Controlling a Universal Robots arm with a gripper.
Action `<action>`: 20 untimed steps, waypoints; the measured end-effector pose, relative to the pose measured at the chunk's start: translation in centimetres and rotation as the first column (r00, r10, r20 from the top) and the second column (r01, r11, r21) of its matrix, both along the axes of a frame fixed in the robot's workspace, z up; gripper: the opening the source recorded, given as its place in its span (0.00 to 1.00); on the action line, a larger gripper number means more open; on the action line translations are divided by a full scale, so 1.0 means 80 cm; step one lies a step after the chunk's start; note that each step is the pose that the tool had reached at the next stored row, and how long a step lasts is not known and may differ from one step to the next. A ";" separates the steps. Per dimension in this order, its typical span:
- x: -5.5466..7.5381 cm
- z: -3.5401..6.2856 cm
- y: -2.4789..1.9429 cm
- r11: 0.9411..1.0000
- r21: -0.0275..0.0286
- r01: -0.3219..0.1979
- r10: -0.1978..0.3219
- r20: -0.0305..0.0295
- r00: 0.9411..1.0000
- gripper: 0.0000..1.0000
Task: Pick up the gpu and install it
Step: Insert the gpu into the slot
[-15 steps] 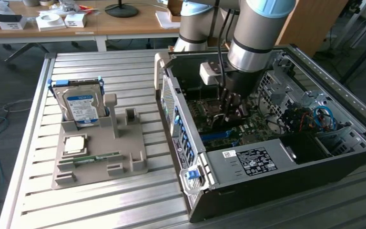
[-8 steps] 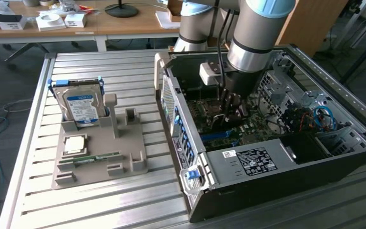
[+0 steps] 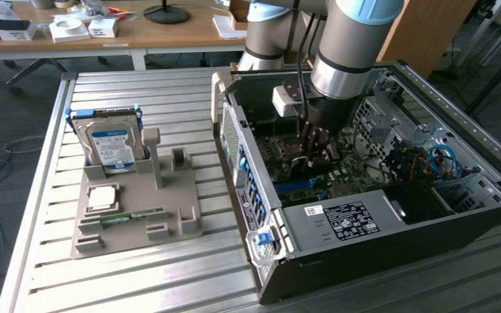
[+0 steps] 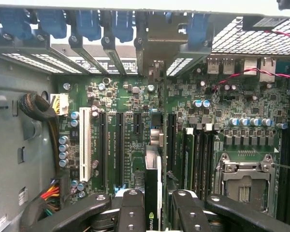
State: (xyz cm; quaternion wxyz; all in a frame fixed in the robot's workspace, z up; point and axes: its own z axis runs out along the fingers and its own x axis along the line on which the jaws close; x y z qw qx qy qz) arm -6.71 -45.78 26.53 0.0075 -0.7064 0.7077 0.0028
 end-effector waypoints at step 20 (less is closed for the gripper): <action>-0.002 -0.007 0.0000 1.000 0.000 0.000 0.000 0.000 1.000 0.27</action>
